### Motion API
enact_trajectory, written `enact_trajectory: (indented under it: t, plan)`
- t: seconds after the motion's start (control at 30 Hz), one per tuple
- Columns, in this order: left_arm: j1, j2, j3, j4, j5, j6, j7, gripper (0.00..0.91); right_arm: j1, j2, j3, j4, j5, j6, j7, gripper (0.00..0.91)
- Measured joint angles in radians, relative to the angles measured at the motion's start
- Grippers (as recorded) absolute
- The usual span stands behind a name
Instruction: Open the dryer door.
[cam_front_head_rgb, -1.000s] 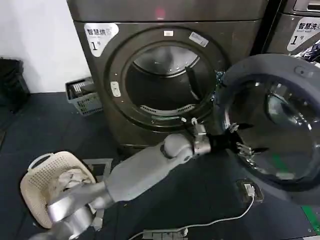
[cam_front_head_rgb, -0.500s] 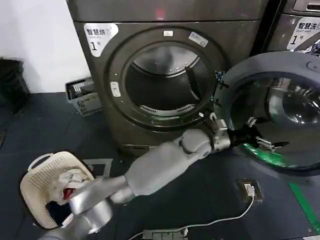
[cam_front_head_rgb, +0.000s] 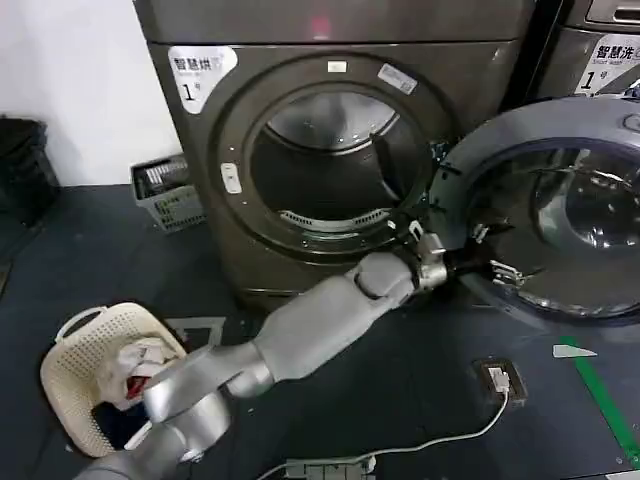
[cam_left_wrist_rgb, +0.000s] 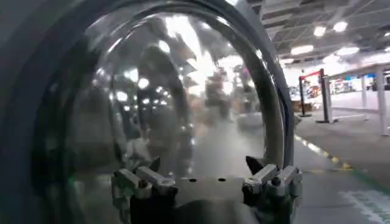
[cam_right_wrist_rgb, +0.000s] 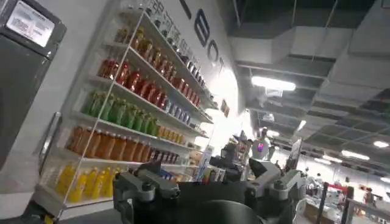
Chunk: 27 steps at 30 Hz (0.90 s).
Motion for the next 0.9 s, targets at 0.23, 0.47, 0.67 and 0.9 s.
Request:
enact_trajectory:
  t: [0.23, 0.47, 0.67, 0.9]
  plan:
    - [-0.003, 0.001, -0.004, 0.016, -0.003, -0.025, -0.006, 0.907, -0.006, -0.005, 0.007, -0.004, 0.001, 0.005, -0.002, 0.907]
    - [-0.002, 0.000, -0.005, 0.008, -0.016, -0.041, 0.000, 0.907, -0.005, -0.006, 0.007, -0.004, 0.001, 0.006, -0.003, 0.907]
    - [-0.003, 0.000, -0.001, -0.005, -0.031, -0.051, 0.002, 0.907, -0.010, -0.008, 0.014, -0.003, 0.001, 0.007, -0.005, 0.907]
    - [0.012, 0.000, 0.006, -0.060, -0.121, -0.043, 0.039, 0.907, -0.013, -0.014, 0.020, -0.007, 0.001, 0.019, -0.008, 0.907]
